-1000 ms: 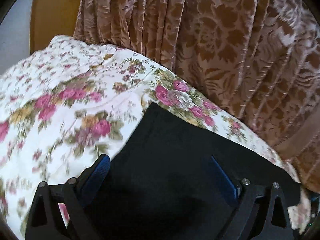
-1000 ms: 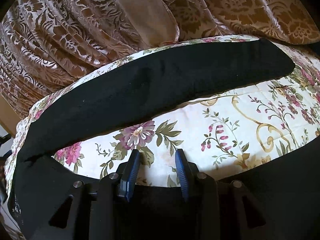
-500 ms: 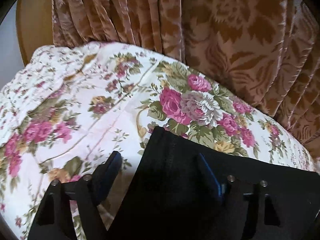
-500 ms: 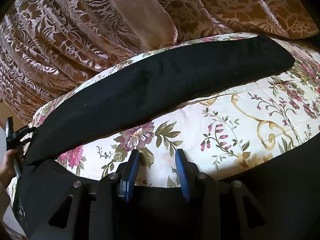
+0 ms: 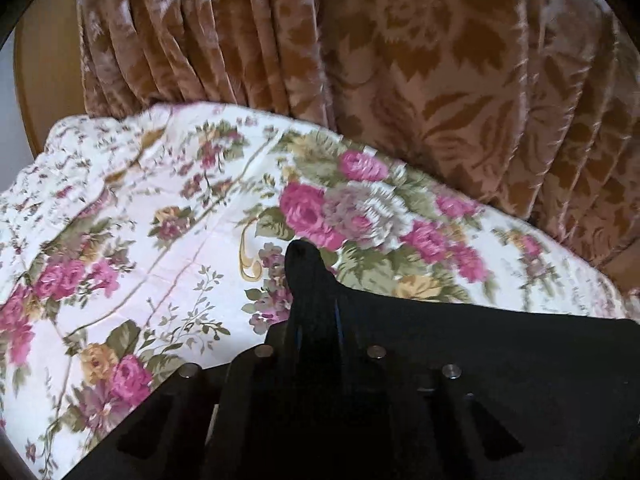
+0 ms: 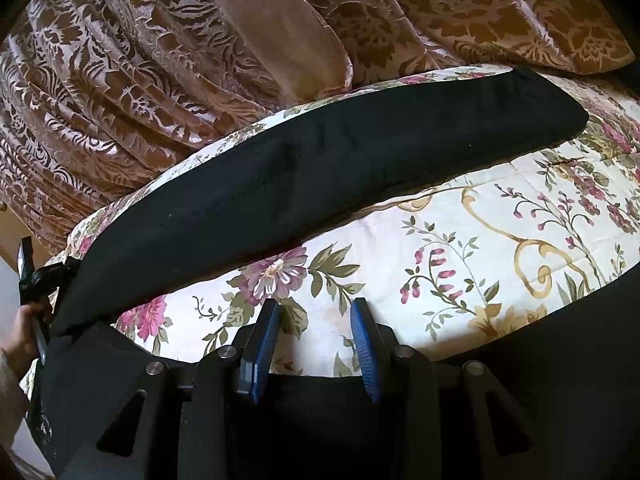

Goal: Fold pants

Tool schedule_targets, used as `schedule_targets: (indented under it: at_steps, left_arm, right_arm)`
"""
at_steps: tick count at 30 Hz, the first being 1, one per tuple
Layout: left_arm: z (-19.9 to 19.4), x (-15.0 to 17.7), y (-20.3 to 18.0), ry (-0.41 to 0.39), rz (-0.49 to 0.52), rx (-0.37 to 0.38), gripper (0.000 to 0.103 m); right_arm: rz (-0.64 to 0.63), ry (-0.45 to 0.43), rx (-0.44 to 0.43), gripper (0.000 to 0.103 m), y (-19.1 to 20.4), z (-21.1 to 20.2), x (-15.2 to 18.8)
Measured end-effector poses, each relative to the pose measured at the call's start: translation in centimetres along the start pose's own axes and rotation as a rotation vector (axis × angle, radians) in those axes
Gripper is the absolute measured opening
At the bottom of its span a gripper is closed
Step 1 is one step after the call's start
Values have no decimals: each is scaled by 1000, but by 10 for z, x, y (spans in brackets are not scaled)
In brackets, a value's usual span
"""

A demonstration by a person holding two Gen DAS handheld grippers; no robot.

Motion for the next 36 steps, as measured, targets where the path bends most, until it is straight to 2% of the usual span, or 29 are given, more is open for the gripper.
schedule_targets:
  at_steps: [5, 8, 13, 18, 21, 24, 30, 36]
  left_arm:
    - [-51, 11, -1, -62, -58, 122, 11]
    - [-89, 32, -1, -83, -78, 200, 11]
    - [-134, 70, 9, -102, -134, 268, 10]
    - [-167, 108, 25, -111, -258, 335, 10]
    - [-180, 124, 31, -125, -292, 351, 10]
    - [-185, 136, 35, -135, -285, 335, 10]
    - [-166, 168, 49, -96, -311, 300, 10]
    - [-166, 170, 49, -104, -306, 305, 10]
  right_arm:
    - [8, -4, -8, 37, -2, -1, 0]
    - [13, -6, -13, 37, -2, -1, 0]
    - [14, -6, -13, 37, -1, -1, 0]
    - [20, -6, -16, 37, -1, -1, 0]
    - [23, -5, -19, 37, -2, -1, 0]
    - [27, -6, -23, 37, -2, -2, 0]
    - [35, -7, -30, 37, -4, -3, 1]
    - [43, -7, -35, 37, -5, -5, 2]
Point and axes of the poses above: each gripper's, at about its wrist camera, not at the fingertips, and z roughly the way its jaws point, y to its left, x to its underside, the point moved 5 cm from there along z, roughly the way its jaws point, and after that the axes turned 10 degrees about -z, right-handed, at the moved point
